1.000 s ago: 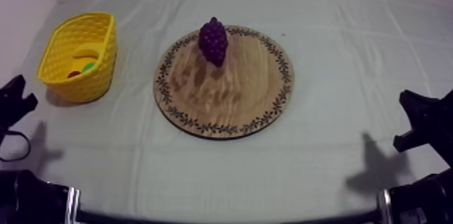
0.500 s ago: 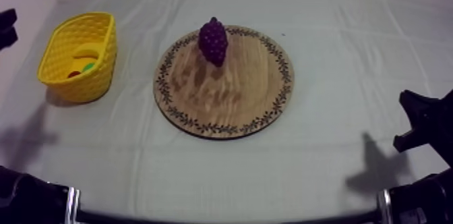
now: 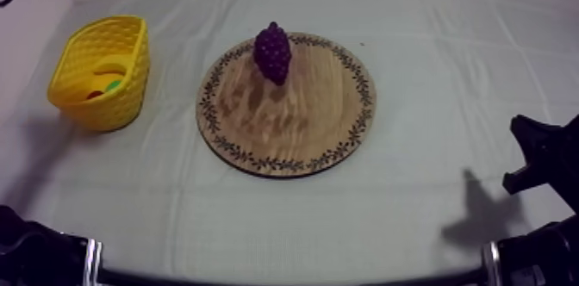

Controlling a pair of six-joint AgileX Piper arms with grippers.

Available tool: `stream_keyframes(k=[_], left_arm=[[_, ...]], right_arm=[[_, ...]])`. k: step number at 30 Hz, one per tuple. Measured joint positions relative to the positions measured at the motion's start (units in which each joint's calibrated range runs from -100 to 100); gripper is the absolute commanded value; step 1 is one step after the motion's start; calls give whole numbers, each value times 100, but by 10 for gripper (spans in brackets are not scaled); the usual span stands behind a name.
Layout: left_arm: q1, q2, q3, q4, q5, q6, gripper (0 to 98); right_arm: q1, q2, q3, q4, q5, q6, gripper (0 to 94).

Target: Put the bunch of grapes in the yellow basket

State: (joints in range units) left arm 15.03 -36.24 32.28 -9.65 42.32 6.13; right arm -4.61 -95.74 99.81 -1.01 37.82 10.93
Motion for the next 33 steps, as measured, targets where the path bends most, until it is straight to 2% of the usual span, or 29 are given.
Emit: stream_keyframes(k=[6, 11, 17, 24, 33], left_arm=[[471, 1236, -1305, -271, 865, 474, 0], [770, 2231, -2478, -305, 1641, 775, 0], [1008, 3430, -3720, -443, 2403, 1021, 0], [1251, 4586, -4210, -695, 2684, 1291, 0], [1443, 5690, -4567, -737, 2991, 1436, 0]], right_arm=[[0, 0, 0, 0, 0, 0, 4], [0, 0, 0, 0, 0, 0, 4], [0, 0, 0, 0, 0, 0, 4], [0, 0, 0, 0, 0, 0, 4], [0, 0, 0, 0, 0, 1, 4]])
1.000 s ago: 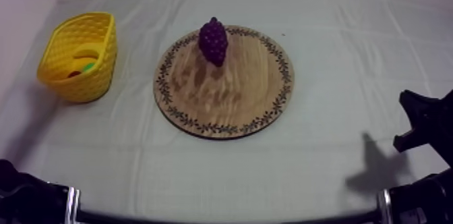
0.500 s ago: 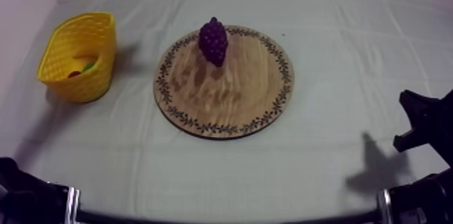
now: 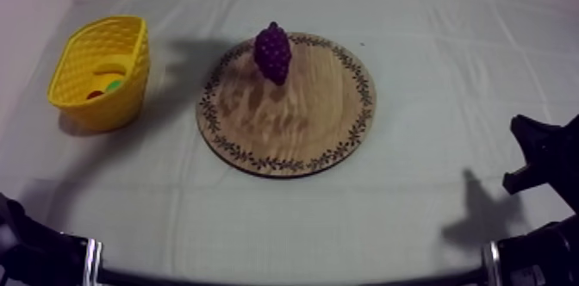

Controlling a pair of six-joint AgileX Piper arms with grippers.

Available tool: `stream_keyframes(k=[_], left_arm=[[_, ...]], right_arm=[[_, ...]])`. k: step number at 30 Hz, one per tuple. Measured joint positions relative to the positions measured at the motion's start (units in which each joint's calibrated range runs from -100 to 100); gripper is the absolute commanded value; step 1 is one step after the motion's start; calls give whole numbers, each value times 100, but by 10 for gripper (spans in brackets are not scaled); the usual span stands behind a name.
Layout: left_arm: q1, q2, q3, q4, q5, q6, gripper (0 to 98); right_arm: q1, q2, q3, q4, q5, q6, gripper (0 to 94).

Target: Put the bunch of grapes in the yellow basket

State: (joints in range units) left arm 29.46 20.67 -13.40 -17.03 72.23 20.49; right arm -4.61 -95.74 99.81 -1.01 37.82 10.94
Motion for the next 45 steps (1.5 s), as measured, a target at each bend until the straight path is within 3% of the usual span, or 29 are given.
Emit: stream_keyframes(k=[8, 11, 13, 18, 21, 24, 30, 45], left_arm=[[45, 683, -324, 0, 52, 122, 4], [63, 817, -401, 0, 52, 146, 58], [64, 855, -424, 0, 52, 179, 182], [56, 911, -368, 55, 256, 409, 621], [59, 932, -325, 167, 428, 502, 798], [51, 974, -310, 308, 646, 510, 904], [43, 1064, -337, 420, 790, 488, 958], [-49, 1910, -643, 577, 567, 507, 964]], right_arm=[[0, 0, 0, 0, 0, 0, 4], [0, 0, 0, 0, 0, 0, 4], [0, 0, 0, 0, 0, 0, 4], [0, 0, 0, 0, 0, 0, 4], [0, 0, 0, 0, 0, 0, 4], [0, 0, 0, 0, 0, 0, 4], [0, 0, 0, 0, 0, 0, 4], [0, 0, 0, 0, 0, 3, 4]])
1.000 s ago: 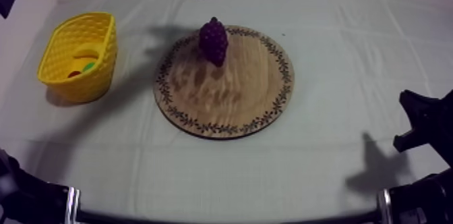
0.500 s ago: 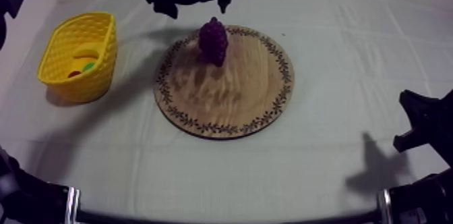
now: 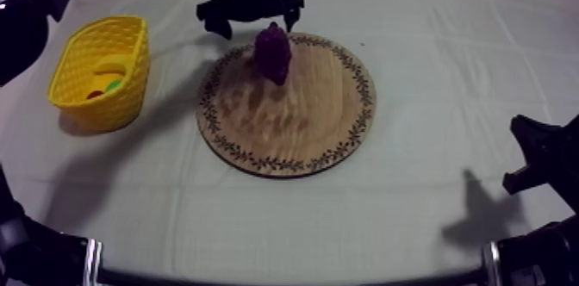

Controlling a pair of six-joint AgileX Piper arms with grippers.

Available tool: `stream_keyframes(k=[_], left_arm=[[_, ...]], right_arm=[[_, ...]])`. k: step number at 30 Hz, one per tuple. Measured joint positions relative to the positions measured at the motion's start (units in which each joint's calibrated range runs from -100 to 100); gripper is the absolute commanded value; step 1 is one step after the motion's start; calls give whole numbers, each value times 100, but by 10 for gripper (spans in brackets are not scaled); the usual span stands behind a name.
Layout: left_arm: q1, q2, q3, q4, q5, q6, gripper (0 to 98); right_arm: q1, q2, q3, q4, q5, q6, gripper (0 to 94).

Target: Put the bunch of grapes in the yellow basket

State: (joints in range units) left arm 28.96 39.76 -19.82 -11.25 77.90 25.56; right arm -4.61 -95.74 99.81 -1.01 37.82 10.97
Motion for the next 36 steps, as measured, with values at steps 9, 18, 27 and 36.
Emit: stream_keyframes(k=[9, 18, 27, 36], left_arm=[[-62, 731, -489, 10, -231, 55, 963], [-71, 1248, -830, 10, -233, 74, 960], [-55, 1509, -1027, 11, -218, 65, 887], [-51, 1661, -1199, -18, -188, 12, 637]], right_arm=[[0, 0, 0, 0, 0, 0, 4], [0, 0, 0, 0, 0, 0, 4], [0, 0, 0, 0, 0, 0, 4], [0, 0, 0, 0, 0, 0, 4]])
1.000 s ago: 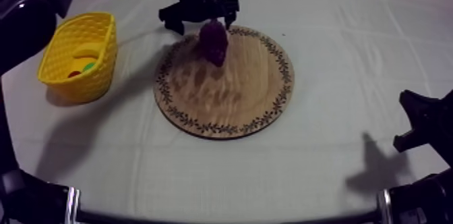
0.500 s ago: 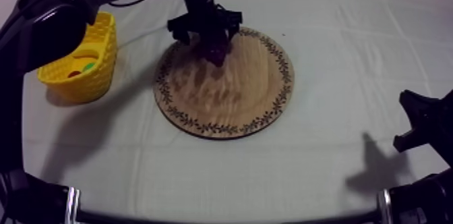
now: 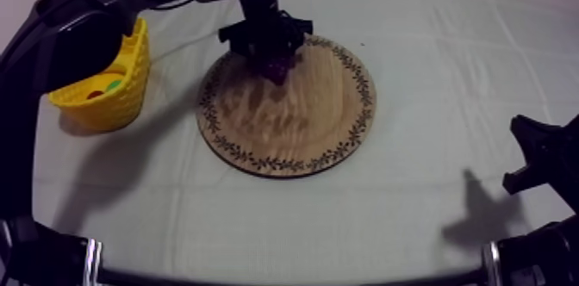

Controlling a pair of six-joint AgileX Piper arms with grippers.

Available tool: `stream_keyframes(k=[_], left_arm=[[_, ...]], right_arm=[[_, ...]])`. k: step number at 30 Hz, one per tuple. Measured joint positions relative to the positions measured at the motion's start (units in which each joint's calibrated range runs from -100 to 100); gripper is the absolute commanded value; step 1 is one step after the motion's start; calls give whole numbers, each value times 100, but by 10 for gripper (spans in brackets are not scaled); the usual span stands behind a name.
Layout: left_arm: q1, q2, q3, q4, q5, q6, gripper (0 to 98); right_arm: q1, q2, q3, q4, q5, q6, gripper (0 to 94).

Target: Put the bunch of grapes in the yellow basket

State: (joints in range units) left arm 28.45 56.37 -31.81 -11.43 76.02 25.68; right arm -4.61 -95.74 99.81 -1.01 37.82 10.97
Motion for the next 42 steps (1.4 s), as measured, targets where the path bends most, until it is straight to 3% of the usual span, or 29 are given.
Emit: stream_keyframes(k=[7, 16, 30, 37, 42], left_arm=[[0, 20, -28, -10, 40, -96, 468], [-50, -592, 304, -6, 60, -240, 401], [-385, -3467, 2724, -64, 57, -931, 404], [-889, -5089, 4271, -241, 12, -1336, 406], [-1330, -5664, 4606, -440, -197, -1492, 395]], right_arm=[[0, 0, 0, 0, 0, 0, 4], [0, 0, 0, 0, 0, 0, 4], [0, 0, 0, 0, 0, 0, 4], [0, 0, 0, 0, 0, 2, 4], [0, 0, 0, 0, 0, -5, 4]])
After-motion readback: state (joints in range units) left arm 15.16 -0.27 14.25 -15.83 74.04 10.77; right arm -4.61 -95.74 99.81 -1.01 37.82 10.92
